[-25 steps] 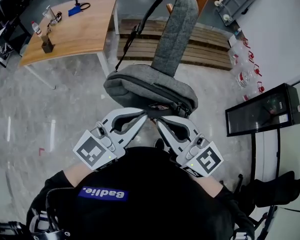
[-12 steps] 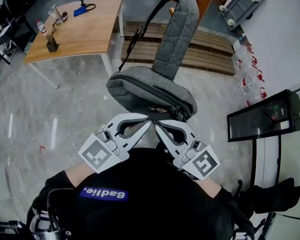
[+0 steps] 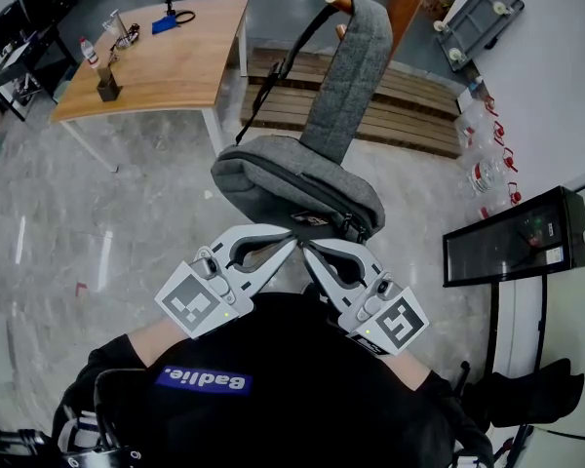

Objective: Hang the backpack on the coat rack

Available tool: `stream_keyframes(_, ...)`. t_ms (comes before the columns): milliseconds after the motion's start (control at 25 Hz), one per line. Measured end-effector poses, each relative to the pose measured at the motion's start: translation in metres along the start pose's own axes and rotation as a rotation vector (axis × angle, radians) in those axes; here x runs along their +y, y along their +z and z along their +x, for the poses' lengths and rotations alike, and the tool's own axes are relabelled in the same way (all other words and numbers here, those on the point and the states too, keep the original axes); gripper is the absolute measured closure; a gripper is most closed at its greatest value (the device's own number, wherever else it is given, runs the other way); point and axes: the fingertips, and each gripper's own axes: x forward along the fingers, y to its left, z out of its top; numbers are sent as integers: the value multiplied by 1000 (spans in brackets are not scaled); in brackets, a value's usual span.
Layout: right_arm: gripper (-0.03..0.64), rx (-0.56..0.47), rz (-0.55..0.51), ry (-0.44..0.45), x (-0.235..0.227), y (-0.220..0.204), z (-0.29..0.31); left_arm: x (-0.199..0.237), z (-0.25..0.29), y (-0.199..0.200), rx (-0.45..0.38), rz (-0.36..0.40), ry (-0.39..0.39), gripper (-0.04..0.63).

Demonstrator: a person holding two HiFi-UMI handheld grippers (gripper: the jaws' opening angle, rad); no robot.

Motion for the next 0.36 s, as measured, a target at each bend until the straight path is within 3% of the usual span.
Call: stream_keyframes(360,611,11,16,8,3,-3,0,-2,-3,-4,3,-7,8,586)
